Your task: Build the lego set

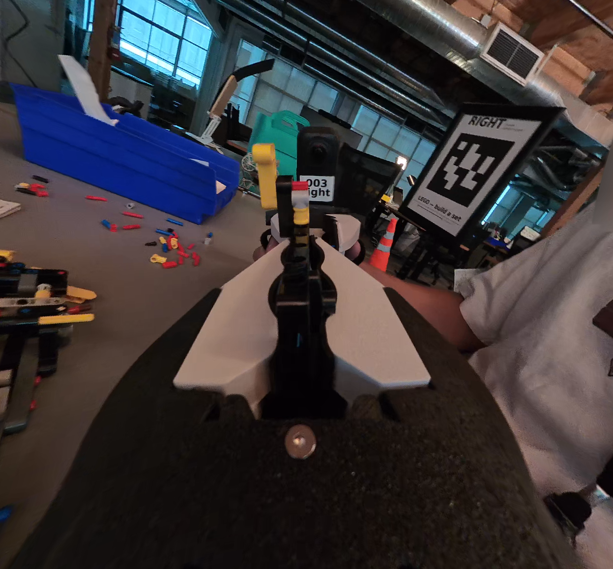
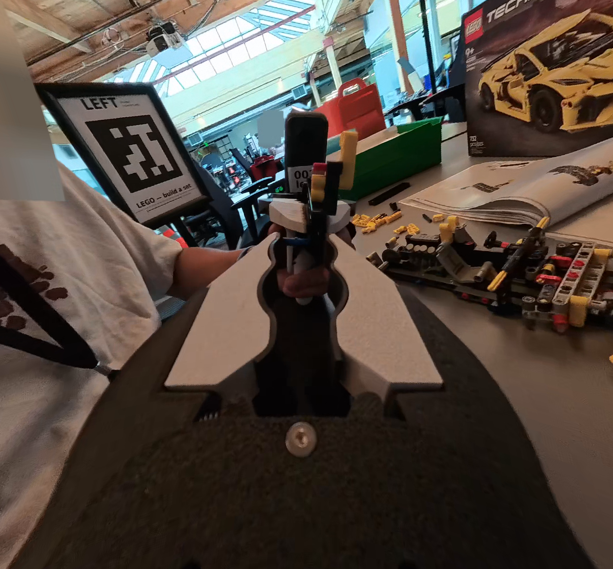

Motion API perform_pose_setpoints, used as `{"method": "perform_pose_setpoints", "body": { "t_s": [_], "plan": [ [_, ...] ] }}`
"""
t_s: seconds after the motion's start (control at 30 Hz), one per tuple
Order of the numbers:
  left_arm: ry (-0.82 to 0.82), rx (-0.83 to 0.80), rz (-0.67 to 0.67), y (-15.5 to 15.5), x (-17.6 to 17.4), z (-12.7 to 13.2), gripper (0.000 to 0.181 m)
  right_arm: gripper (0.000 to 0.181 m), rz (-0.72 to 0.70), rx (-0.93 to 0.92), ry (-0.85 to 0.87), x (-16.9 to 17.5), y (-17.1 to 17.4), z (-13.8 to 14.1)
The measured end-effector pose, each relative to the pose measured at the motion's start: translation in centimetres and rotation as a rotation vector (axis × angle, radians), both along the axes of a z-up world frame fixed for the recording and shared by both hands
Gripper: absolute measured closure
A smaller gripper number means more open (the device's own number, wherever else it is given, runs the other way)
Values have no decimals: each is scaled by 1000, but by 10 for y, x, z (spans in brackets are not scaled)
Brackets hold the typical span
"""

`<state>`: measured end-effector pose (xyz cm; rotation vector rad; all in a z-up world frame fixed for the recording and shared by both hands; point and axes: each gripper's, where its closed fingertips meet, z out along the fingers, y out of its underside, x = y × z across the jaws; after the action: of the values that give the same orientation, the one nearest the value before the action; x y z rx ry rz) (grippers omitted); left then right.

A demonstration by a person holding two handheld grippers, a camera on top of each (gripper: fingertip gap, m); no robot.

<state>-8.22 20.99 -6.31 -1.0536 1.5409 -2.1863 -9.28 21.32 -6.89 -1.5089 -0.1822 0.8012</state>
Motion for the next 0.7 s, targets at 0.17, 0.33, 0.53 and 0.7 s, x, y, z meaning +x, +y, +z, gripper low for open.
{"method": "perform_pose_setpoints", "body": {
  "t_s": [0.17,0.33,0.53,0.7],
  "plan": [
    [28,-42,77,18,8,-1,172,158,107,-64,103,8,16,-1],
    [14,16,90,14,9,-3,172,158,146,-70,125,9,13,-4],
    [-43,59,84,8,4,1,172,158,160,-31,81,5,8,-1],
    [-81,116,97,6,2,1,172,159,163,-29,59,2,6,-2]
  ]
}}
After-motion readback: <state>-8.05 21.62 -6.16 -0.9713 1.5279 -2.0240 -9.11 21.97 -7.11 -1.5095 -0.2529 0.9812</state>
